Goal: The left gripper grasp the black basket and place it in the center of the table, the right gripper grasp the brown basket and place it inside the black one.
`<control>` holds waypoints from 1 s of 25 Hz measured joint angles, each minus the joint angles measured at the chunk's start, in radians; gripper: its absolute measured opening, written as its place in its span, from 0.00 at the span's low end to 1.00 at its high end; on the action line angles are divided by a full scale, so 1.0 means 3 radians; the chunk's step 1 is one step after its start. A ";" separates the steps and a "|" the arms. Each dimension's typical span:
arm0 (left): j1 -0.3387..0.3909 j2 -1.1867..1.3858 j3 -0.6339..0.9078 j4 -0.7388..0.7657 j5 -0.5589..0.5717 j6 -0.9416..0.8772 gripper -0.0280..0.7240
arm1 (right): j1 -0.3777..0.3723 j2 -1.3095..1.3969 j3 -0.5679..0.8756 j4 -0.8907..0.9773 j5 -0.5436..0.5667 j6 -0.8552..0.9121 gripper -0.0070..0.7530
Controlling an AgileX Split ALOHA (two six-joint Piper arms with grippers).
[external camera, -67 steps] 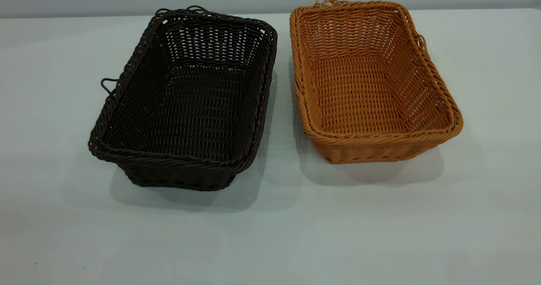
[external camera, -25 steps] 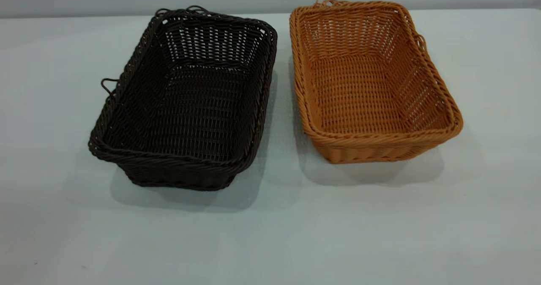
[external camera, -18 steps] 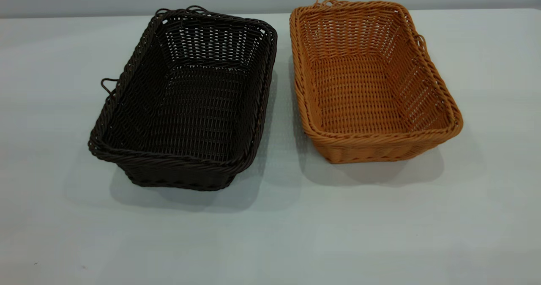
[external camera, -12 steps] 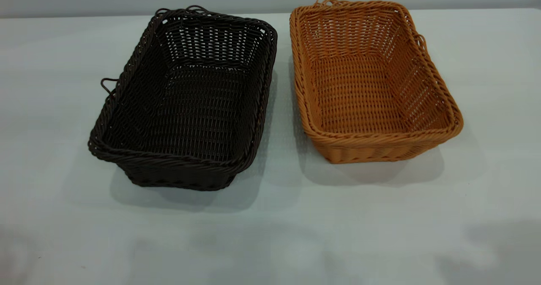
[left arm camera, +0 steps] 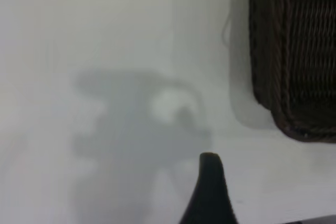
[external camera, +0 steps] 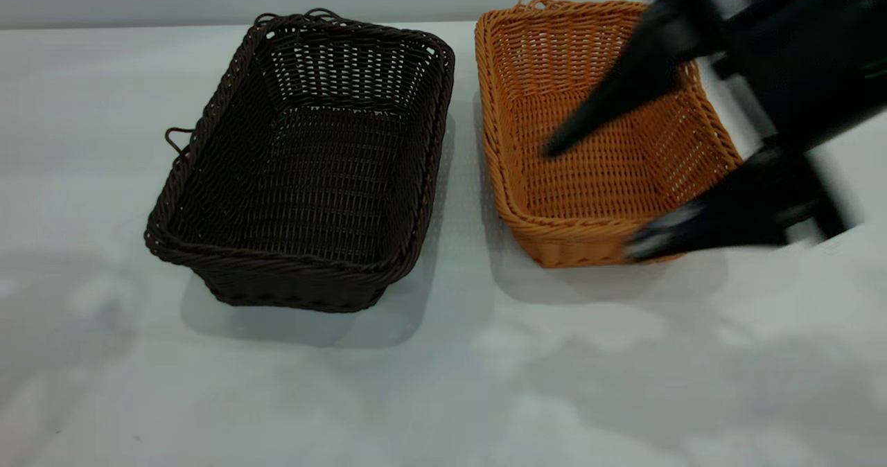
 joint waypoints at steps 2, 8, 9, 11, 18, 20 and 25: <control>0.0000 0.0083 -0.0028 -0.0023 -0.0037 0.0016 0.74 | 0.0086 0.0318 -0.0014 0.0634 -0.0054 -0.0115 0.78; 0.0000 0.0141 -0.0031 -0.0023 -0.0051 0.0027 0.74 | 0.0109 0.0950 -0.0256 0.1044 -0.0487 0.0323 0.75; 0.0000 0.0141 -0.0031 -0.0023 -0.0051 0.0027 0.74 | 0.0109 0.0968 -0.0309 0.1052 -0.0602 0.0388 0.74; 0.0000 0.0141 -0.0031 -0.0023 -0.0051 0.0027 0.74 | 0.0109 0.0972 -0.0427 0.1066 -0.0806 0.0512 0.73; -0.0004 0.0427 -0.0161 -0.0023 -0.0048 0.0024 0.74 | 0.0178 0.1035 -0.0545 0.1090 -0.1562 0.0920 0.72; -0.0022 0.0600 -0.0262 -0.0023 -0.0048 0.0021 0.74 | 0.0201 0.1104 -0.0578 0.1098 -0.1607 0.0963 0.72; -0.0179 0.1070 -0.0536 -0.0020 -0.0146 0.0011 0.74 | 0.0211 0.1376 -0.0696 0.1104 -0.1650 0.1040 0.72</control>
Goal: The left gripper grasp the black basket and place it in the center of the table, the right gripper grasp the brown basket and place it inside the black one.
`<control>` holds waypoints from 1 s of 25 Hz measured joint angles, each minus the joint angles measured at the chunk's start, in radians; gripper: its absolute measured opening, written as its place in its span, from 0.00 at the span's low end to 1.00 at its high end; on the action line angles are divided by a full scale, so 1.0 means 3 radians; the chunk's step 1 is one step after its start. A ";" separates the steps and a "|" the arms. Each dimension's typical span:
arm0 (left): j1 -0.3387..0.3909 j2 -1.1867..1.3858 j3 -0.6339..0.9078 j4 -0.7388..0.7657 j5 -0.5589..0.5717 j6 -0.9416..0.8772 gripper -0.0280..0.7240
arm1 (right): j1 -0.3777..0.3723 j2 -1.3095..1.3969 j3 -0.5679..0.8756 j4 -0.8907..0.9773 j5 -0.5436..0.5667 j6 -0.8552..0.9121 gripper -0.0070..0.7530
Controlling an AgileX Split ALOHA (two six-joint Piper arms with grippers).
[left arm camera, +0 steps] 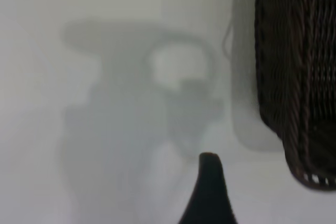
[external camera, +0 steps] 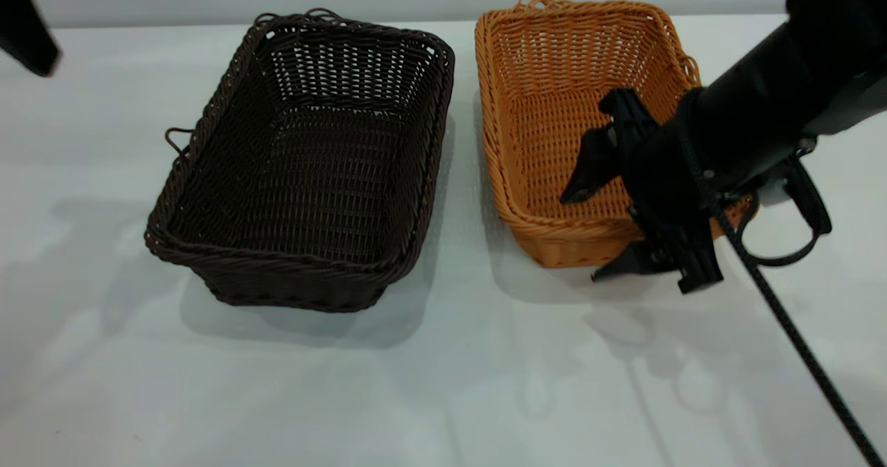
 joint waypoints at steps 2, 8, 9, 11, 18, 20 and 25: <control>-0.0078 0.0211 -0.0083 0.0000 -0.0079 -0.0024 0.74 | 0.0000 0.0080 -0.0049 0.0006 -0.0003 0.0021 0.72; -0.0334 0.0830 -0.0381 0.0000 -0.0402 -0.0042 0.74 | 0.0000 0.0171 -0.0156 0.0014 0.0060 0.0024 0.72; -0.0360 0.0936 -0.0431 0.0000 -0.0459 -0.0045 0.74 | 0.0000 0.0171 -0.0156 0.0014 0.0063 0.0024 0.72; -0.0404 0.1128 -0.0557 -0.0008 -0.0555 -0.0046 0.74 | 0.0000 0.0171 -0.0156 0.0014 0.0064 0.0024 0.72; -0.0583 0.1670 -0.0751 -0.0015 -0.0788 -0.0053 0.69 | 0.0000 0.0171 -0.0156 0.0018 -0.0100 0.0024 0.66; -0.0618 0.1738 -0.0751 -0.0011 -0.0796 -0.0053 0.61 | 0.0000 0.0171 -0.0156 0.0018 -0.0153 0.0024 0.57; -0.0621 0.1755 -0.0751 0.0009 -0.0814 -0.0062 0.24 | -0.0008 0.0177 -0.0234 0.0026 -0.0168 0.0038 0.20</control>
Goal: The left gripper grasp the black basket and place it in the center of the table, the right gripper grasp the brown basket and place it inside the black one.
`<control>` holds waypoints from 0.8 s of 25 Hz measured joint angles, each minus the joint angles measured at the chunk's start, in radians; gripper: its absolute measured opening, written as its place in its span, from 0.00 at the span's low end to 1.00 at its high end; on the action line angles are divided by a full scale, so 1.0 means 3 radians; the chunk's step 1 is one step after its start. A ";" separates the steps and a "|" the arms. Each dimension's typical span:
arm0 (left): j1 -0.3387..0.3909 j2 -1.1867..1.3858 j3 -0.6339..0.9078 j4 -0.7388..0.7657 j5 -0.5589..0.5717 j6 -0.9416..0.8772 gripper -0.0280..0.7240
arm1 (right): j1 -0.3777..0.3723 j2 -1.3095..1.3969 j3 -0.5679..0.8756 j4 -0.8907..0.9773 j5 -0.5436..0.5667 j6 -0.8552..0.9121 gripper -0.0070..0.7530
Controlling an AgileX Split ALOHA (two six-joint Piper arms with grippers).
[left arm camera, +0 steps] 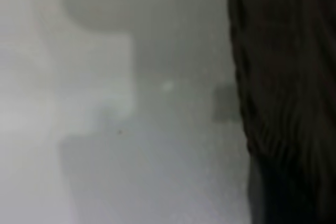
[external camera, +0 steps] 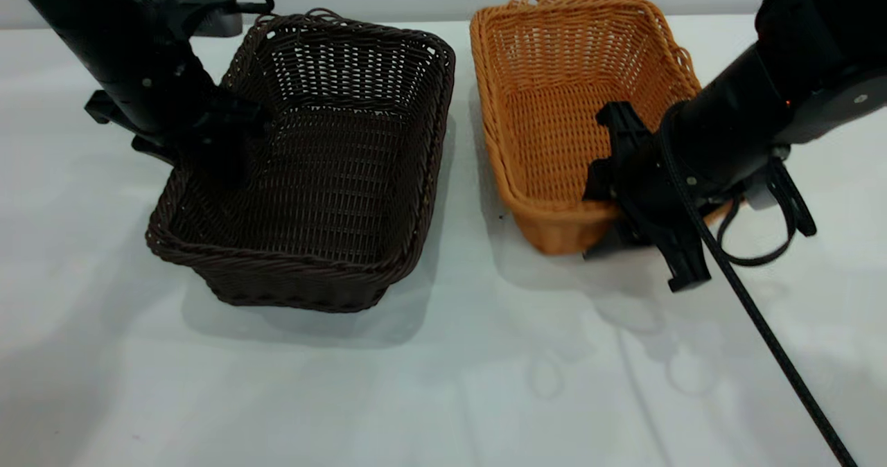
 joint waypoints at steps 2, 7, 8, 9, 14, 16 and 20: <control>0.0000 0.0000 -0.0001 0.0035 -0.0034 -0.0032 0.14 | -0.0045 0.0000 -0.0056 0.0010 0.0023 0.0000 0.16; -0.0001 0.0000 -0.0006 0.0488 -0.0016 0.0017 0.13 | -0.0319 -0.0107 -0.0308 -0.0019 0.0198 -0.0383 0.15; -0.0001 0.0000 -0.0006 0.0616 -0.0016 0.0017 0.13 | -0.0395 -0.0149 -0.0387 -0.0062 0.0237 -0.0487 0.15; -0.0001 0.0000 -0.0006 0.0729 -0.0021 0.0020 0.13 | -0.0479 -0.0189 -0.0459 -0.0130 0.0297 -0.0594 0.15; -0.0053 0.0000 -0.0006 0.1157 -0.0210 0.0089 0.13 | -0.0908 -0.0270 -0.0994 -0.0895 0.1078 -0.0632 0.15; -0.0119 0.0000 -0.0006 0.1259 -0.0385 0.0286 0.13 | -0.1027 -0.0270 -0.1204 -0.1430 0.1528 -0.0502 0.15; -0.0307 0.0007 -0.0006 0.1548 -0.0842 0.0862 0.13 | -0.1156 -0.0270 -0.1650 -0.2324 0.2250 -0.0258 0.15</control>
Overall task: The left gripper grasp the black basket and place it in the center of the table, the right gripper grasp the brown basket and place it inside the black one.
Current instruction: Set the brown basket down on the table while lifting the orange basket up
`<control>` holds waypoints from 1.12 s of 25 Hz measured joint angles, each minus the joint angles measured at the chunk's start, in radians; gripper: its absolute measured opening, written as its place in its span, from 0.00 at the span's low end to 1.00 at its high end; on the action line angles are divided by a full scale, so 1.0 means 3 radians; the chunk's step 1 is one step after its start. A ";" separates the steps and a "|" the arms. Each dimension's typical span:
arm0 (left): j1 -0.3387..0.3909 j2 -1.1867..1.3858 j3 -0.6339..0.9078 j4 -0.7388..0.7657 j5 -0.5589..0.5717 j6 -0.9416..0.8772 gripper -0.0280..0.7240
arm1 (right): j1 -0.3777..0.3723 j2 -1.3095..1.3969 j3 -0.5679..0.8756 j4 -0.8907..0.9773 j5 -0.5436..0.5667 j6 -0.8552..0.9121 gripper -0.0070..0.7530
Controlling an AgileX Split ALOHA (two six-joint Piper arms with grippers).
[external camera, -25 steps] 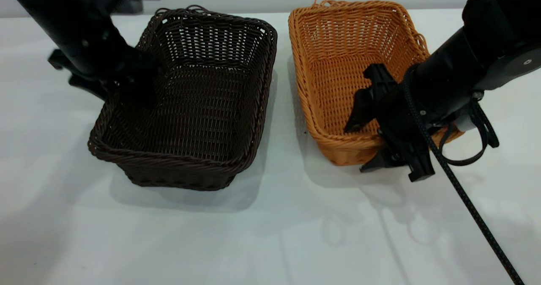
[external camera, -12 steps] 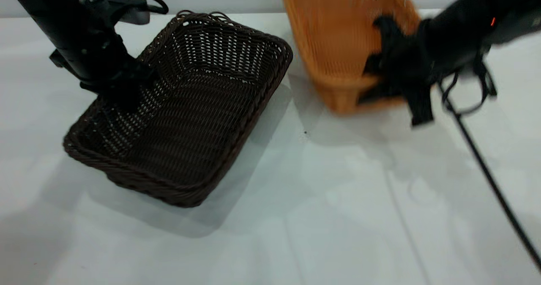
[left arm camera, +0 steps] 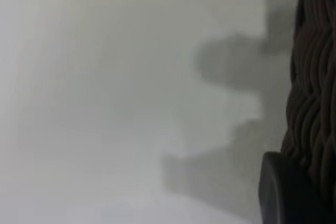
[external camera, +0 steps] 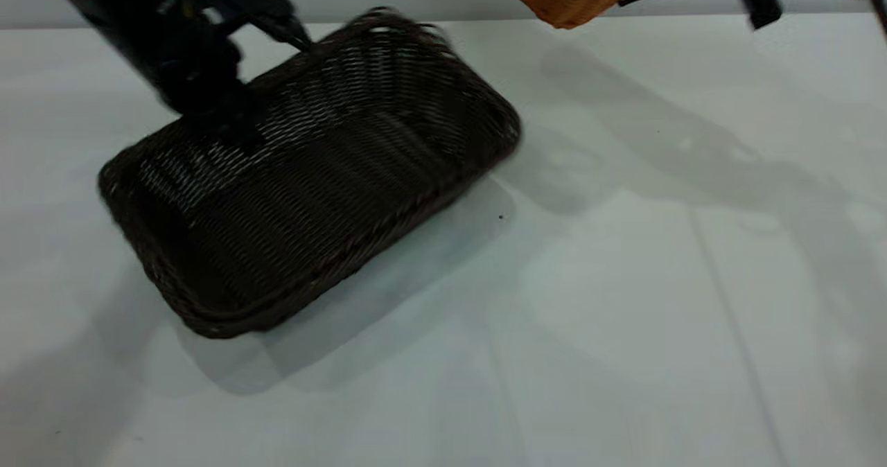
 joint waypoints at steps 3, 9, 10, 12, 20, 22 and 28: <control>-0.0198 0.0019 0.0000 0.0262 -0.0233 0.0292 0.13 | -0.0051 0.0000 -0.0274 -0.0404 0.0335 0.0074 0.15; -0.0496 0.0124 -0.0003 0.0905 -0.0450 0.0376 0.13 | -0.0071 0.0000 -0.0563 -0.0545 0.0521 0.0078 0.15; -0.0526 0.0141 -0.0007 0.0971 -0.0465 0.0376 0.13 | -0.0071 0.0000 -0.0570 -0.0545 0.0525 0.0078 0.15; -0.0557 0.0170 -0.0023 0.1026 -0.0481 0.0376 0.13 | -0.0075 0.0000 -0.0570 -0.0560 0.0537 0.0078 0.15; -0.0581 0.0173 -0.0026 0.1096 -0.0463 0.0270 0.16 | -0.0228 0.0000 -0.0570 -0.0628 0.0620 0.0078 0.15; -0.0583 0.0173 -0.0026 0.1096 -0.0463 0.0267 0.22 | -0.0274 0.0000 -0.0570 -0.0627 0.0633 0.0078 0.15; -0.0585 0.0122 -0.0018 0.1097 -0.0481 0.0259 0.53 | -0.0339 0.0000 -0.0570 -0.0620 0.0647 0.0081 0.15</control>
